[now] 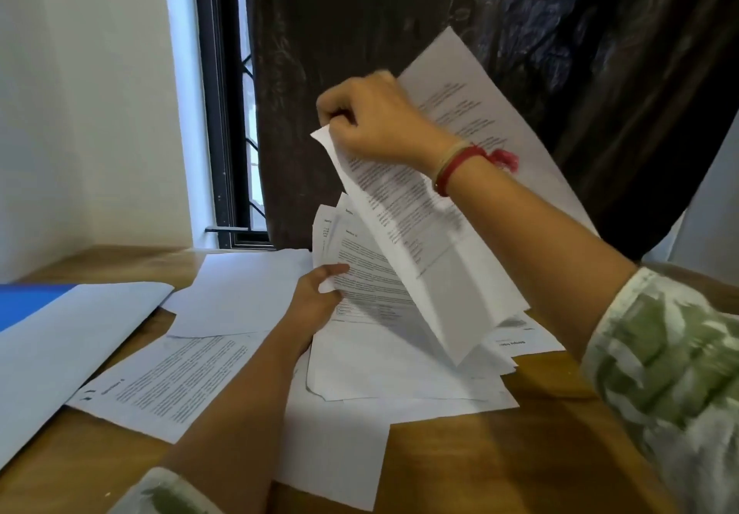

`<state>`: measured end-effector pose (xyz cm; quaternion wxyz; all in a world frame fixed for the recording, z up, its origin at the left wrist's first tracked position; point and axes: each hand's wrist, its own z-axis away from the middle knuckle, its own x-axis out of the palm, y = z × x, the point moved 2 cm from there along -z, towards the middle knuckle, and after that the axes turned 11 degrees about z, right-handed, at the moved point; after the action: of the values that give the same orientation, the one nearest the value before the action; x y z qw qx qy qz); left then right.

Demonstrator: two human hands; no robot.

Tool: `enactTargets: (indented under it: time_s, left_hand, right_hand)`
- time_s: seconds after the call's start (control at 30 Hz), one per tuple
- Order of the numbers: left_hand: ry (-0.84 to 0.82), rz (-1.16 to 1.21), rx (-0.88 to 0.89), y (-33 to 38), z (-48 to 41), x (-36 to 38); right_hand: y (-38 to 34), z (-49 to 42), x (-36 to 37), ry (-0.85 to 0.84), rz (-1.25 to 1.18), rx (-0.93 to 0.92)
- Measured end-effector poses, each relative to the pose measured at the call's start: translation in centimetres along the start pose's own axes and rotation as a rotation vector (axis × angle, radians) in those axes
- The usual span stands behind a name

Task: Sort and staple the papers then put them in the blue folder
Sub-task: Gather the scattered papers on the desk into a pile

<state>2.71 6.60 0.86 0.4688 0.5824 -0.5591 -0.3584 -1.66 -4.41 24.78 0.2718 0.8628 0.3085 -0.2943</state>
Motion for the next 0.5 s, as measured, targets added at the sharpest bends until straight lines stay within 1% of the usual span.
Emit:
enactTargets:
  time_s: [0.1, 0.2, 0.3, 0.33, 0.37, 0.4, 0.43, 0.47, 0.5]
  left_hand:
    - [0.026, 0.003, -0.028, -0.2, -0.3, -0.2]
    - [0.034, 0.002, -0.024, 0.1, -0.2, -0.2]
    - [0.046, 0.007, -0.103, 0.6, 0.2, 0.2]
    - [0.046, 0.070, -0.147, 0.8, 0.3, 0.2]
    - [0.029, 0.184, -0.176, 0.8, 0.2, 0.3]
    - [0.013, 0.294, -0.188, 0.9, 0.2, 0.4]
    - [0.007, 0.352, -0.187, 1.0, 0.2, 0.5]
    - [0.015, 0.291, -0.186, 1.1, 0.3, 0.4]
    - [0.029, 0.144, -0.180, 1.1, 0.4, 0.3]
  right_hand:
    - [2.1, 0.1, 3.5, -0.110, -0.121, 0.230]
    - [3.6, 2.5, 8.3, -0.209, -0.149, 0.347]
    - [4.2, 5.3, 12.7, -0.283, -0.106, 0.377]
    - [4.1, 6.0, 13.9, -0.289, -0.071, 0.373]
    - [4.0, 6.7, 14.9, -0.287, -0.027, 0.366]
    - [3.8, 7.3, 15.7, -0.283, 0.012, 0.364]
    - [3.7, 7.7, 16.2, -0.274, 0.035, 0.364]
    - [3.6, 8.2, 16.7, -0.263, 0.034, 0.370]
    - [3.5, 8.6, 16.8, -0.243, 0.012, 0.384]
